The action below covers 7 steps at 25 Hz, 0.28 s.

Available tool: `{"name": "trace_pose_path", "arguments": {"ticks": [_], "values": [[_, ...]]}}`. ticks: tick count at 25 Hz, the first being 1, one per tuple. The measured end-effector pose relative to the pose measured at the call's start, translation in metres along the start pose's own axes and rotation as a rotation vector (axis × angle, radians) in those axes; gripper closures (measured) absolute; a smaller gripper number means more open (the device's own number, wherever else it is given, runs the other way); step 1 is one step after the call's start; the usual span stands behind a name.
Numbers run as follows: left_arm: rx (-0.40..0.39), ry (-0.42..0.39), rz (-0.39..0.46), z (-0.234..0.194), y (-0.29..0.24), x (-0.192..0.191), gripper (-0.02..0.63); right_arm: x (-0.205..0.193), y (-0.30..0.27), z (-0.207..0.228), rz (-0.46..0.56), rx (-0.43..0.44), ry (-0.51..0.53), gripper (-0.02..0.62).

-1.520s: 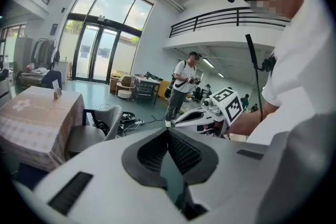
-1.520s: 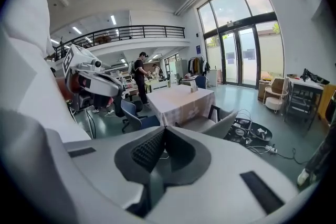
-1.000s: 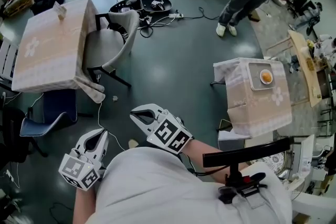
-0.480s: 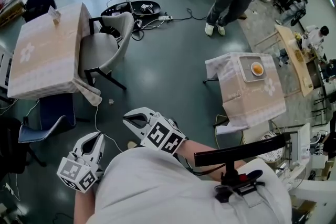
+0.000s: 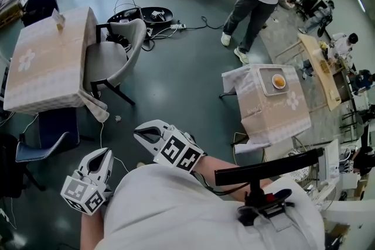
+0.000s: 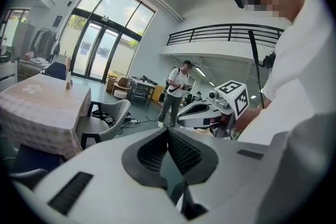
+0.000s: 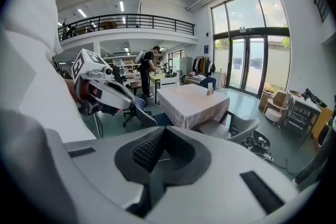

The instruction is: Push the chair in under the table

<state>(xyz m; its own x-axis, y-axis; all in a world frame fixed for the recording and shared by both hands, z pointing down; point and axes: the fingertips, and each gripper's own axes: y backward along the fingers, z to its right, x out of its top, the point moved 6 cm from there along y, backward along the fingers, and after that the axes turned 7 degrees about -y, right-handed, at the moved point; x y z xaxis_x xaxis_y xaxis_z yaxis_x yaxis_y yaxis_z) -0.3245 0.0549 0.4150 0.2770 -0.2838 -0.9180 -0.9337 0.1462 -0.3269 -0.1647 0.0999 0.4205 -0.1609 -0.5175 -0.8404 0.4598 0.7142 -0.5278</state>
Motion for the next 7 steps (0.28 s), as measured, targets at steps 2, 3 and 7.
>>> {"name": "trace_pose_path", "arguments": {"ticks": [2, 3, 7], "values": [[-0.001, 0.0, 0.005, -0.001, 0.002, -0.001, 0.594, 0.001, 0.0, -0.002, -0.001, -0.001, 0.003, 0.581], [-0.001, -0.001, 0.005, -0.001, 0.004, -0.001, 0.594, 0.002, -0.001, -0.003, -0.001, -0.002, 0.004, 0.581], [0.003, 0.001, 0.004, -0.004, 0.012, -0.004, 0.594, 0.005, -0.004, -0.009, -0.002, -0.003, 0.008, 0.581]]}}
